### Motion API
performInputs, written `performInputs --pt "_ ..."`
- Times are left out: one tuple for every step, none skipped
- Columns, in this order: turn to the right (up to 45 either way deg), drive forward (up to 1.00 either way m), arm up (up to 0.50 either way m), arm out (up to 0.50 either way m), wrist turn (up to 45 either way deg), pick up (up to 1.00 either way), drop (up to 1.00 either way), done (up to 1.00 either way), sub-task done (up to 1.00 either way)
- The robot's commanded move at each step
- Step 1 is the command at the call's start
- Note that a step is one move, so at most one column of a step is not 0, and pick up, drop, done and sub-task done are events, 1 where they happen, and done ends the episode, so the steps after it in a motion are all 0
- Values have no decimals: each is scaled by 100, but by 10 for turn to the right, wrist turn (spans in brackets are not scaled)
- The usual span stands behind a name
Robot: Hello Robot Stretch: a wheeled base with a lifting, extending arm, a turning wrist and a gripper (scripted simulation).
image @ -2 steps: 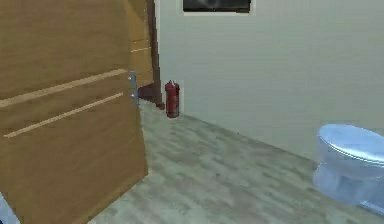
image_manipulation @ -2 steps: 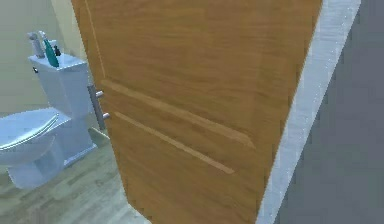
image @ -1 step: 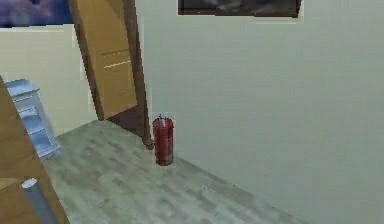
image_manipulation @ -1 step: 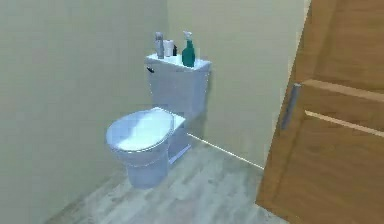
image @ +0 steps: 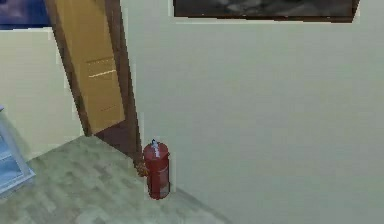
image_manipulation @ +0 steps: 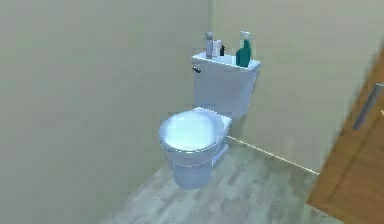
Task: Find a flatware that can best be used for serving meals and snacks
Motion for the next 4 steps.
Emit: performInputs --pt "-90 0 0 0 0 0 0 0 0" --pt "0 30 0 0 0 0 0 0 0" --pt "-300 0 0 0 0 0 0 0 0" --pt "0 100 0 0 0 0 0 0 0"
